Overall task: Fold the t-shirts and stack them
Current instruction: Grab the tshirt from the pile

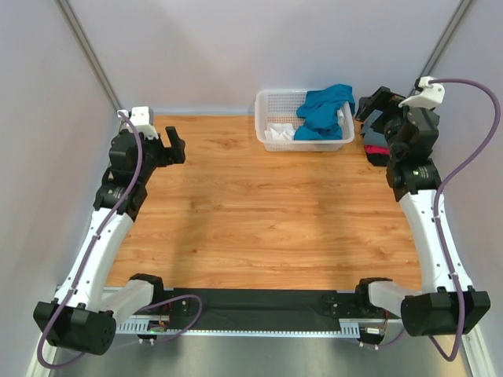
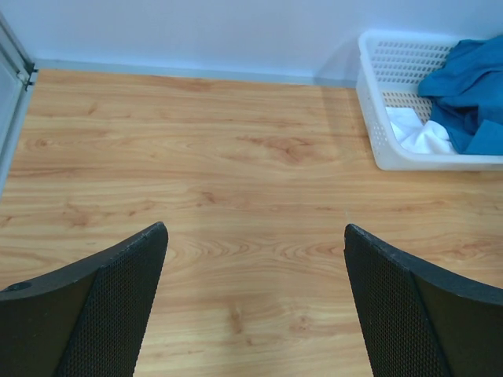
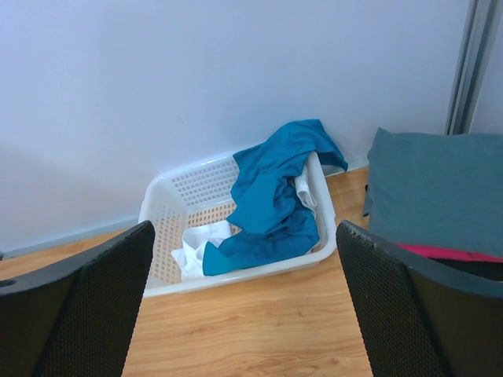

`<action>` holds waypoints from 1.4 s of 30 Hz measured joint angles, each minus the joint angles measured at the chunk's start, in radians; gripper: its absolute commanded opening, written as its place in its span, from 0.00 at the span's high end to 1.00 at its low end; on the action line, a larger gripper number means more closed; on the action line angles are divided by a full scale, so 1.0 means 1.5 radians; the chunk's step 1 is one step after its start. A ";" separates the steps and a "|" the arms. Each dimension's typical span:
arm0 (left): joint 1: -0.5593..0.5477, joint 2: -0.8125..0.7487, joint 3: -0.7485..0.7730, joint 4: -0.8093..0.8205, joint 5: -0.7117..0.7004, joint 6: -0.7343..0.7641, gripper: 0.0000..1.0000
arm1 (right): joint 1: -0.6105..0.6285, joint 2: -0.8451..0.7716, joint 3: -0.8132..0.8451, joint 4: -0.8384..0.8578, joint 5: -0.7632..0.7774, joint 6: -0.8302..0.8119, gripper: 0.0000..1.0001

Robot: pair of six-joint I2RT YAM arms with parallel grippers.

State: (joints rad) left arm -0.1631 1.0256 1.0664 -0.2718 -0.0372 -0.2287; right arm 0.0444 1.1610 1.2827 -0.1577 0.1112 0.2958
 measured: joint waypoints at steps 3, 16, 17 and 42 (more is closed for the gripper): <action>0.000 -0.013 -0.007 0.000 0.007 -0.004 0.00 | 0.000 0.014 -0.001 -0.001 -0.011 0.018 0.00; 0.000 -0.027 -0.020 -0.017 -0.008 -0.035 0.00 | 0.000 0.247 0.065 0.033 -0.018 0.068 0.00; 0.000 -0.027 -0.020 -0.020 -0.011 -0.037 0.00 | 0.001 0.299 0.118 0.017 -0.019 0.069 0.00; -0.004 0.052 0.025 -0.101 -0.034 -0.039 0.00 | 0.087 0.849 0.696 -0.251 0.206 0.001 0.35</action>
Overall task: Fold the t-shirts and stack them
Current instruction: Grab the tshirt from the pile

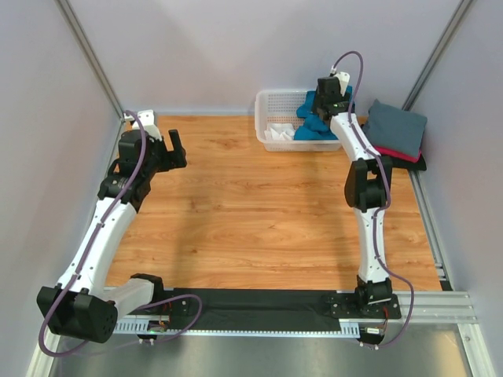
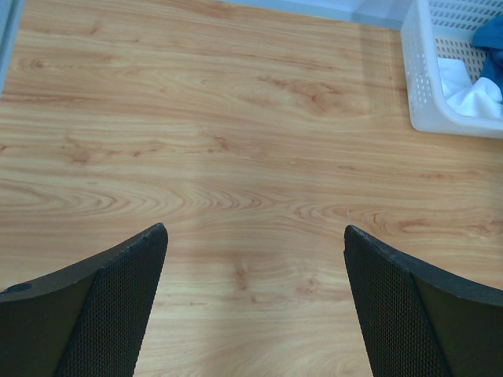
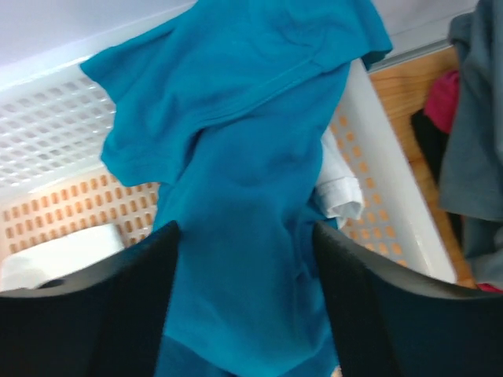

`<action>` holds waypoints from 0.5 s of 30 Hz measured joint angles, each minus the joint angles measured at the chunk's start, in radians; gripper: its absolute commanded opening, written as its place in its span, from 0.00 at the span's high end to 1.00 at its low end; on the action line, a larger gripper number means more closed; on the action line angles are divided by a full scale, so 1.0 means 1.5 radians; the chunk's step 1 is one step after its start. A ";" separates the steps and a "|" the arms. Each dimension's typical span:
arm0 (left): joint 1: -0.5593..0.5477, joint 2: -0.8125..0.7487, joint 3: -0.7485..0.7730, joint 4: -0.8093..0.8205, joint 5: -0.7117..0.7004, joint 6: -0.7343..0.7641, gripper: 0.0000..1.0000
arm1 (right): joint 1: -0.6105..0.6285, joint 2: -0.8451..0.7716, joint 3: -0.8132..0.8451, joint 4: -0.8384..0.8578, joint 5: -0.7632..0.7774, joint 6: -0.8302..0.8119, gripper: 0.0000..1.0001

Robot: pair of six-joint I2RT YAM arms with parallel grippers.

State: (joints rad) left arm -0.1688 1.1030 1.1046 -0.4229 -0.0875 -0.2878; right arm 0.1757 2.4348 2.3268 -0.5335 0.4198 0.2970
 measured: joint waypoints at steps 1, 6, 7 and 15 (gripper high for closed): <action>0.000 0.000 0.000 -0.003 0.000 0.000 0.00 | 0.000 0.000 0.000 -0.001 0.005 -0.007 0.56; 0.000 0.001 0.004 -0.012 -0.001 0.001 0.00 | -0.002 0.000 0.004 -0.011 0.016 -0.040 1.00; 0.000 0.001 0.006 -0.015 -0.001 0.001 0.00 | -0.002 0.000 0.006 -0.016 0.017 -0.044 1.00; 0.000 -0.012 0.011 -0.015 0.019 0.002 0.00 | 0.006 -0.113 -0.004 -0.036 -0.044 -0.069 1.00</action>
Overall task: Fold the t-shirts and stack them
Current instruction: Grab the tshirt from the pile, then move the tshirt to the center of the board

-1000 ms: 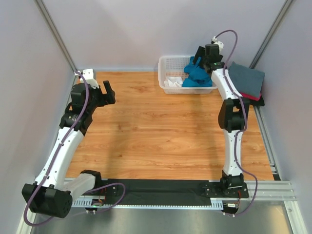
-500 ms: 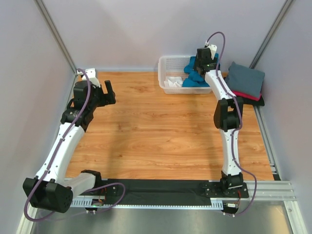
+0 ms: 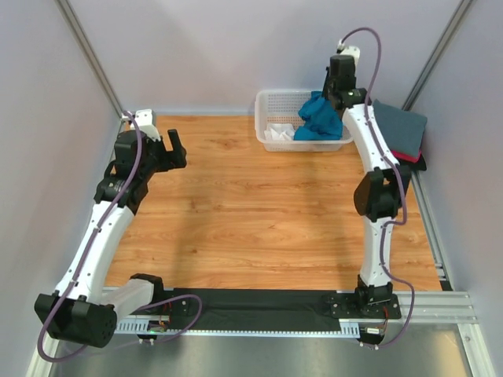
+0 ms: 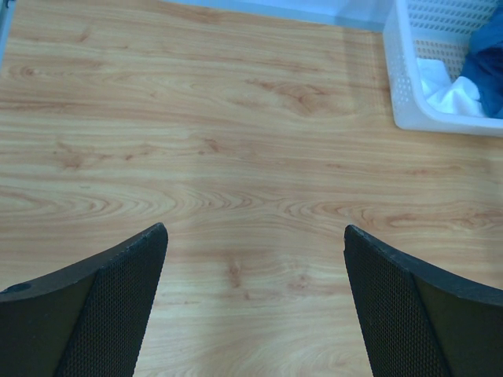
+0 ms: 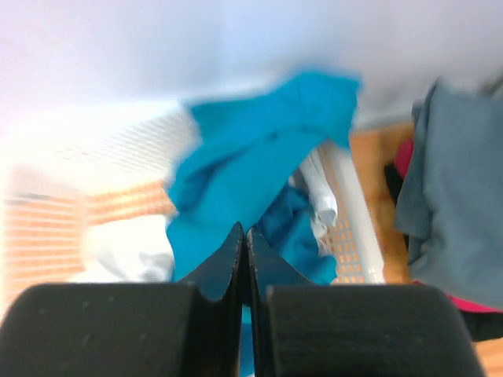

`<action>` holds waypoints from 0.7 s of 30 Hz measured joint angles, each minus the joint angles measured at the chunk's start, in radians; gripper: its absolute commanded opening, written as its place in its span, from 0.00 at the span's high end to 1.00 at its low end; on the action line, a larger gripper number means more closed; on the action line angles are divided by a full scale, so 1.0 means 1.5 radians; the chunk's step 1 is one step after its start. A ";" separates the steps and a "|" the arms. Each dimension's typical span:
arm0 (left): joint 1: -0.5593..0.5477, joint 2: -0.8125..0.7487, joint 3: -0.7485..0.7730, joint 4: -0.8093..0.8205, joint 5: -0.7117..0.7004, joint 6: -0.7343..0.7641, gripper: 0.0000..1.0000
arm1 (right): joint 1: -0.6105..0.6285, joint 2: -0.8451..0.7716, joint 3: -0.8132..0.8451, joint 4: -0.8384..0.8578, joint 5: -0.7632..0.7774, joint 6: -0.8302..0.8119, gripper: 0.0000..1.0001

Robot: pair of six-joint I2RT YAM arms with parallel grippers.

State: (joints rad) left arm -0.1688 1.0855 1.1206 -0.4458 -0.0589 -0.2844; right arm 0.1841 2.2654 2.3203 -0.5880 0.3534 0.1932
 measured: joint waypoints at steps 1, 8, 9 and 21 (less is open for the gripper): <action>0.000 -0.008 0.000 0.000 0.005 0.001 0.00 | 0.004 -0.034 0.000 0.001 -0.012 -0.002 1.00; 0.000 -0.099 -0.004 0.021 0.047 0.005 0.00 | 0.093 -0.313 0.002 0.020 -0.087 -0.033 1.00; 0.000 -0.112 -0.005 0.025 0.052 0.006 0.00 | 0.116 -0.344 0.002 0.020 -0.090 -0.040 1.00; 0.000 -0.208 -0.023 0.053 0.052 0.036 0.00 | 0.297 -0.650 -0.290 -0.007 -0.146 -0.023 0.99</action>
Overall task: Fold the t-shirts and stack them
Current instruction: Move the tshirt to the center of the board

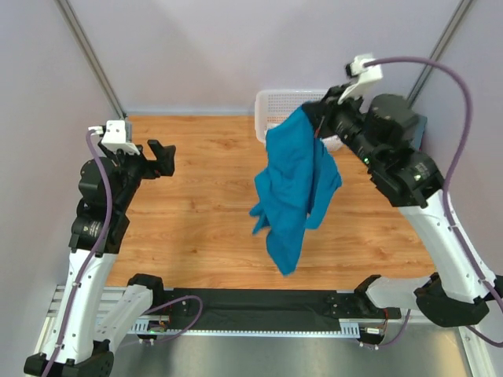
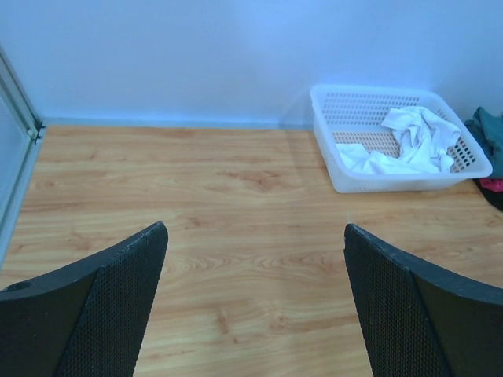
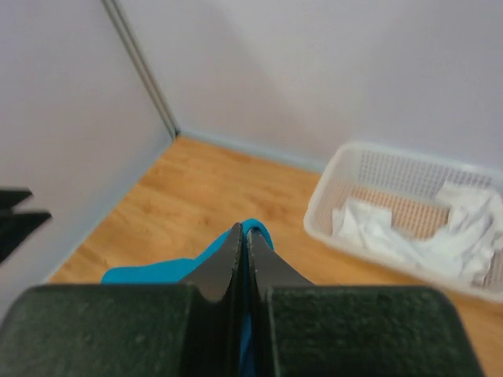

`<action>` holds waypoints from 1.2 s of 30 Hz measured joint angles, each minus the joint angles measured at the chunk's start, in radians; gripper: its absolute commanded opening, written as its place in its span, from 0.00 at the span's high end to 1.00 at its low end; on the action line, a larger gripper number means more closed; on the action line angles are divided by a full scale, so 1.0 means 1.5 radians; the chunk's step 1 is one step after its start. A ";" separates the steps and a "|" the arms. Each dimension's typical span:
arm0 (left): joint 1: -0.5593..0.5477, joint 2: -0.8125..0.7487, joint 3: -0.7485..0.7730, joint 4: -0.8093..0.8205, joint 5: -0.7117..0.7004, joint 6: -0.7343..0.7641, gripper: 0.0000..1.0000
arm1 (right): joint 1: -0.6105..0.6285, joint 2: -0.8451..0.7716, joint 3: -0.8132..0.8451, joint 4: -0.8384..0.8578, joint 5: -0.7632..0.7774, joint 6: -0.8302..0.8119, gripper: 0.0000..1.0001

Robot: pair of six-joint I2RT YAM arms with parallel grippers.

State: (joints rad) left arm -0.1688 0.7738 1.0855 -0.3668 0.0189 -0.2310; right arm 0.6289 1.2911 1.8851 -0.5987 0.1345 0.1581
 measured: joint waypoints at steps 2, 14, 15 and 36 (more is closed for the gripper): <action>0.000 0.002 0.000 0.003 0.000 0.002 0.00 | 0.005 -0.024 -0.106 0.001 -0.022 0.019 0.99; 0.000 0.075 0.002 -0.018 0.047 0.004 0.00 | 0.071 0.089 -0.571 0.131 -0.066 0.132 1.00; 0.000 0.083 0.004 -0.020 0.059 0.004 0.01 | 0.070 0.100 -0.571 0.141 -0.066 0.144 0.99; -0.213 0.285 0.037 -0.051 0.118 -0.100 0.05 | -0.035 -0.135 -0.693 -0.045 0.137 0.295 0.06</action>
State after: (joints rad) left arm -0.4885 1.2007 1.1408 -0.4435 0.1955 -0.3809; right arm 0.5762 1.0882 0.8452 -0.6655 0.3401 0.6003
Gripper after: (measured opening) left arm 0.952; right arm 0.985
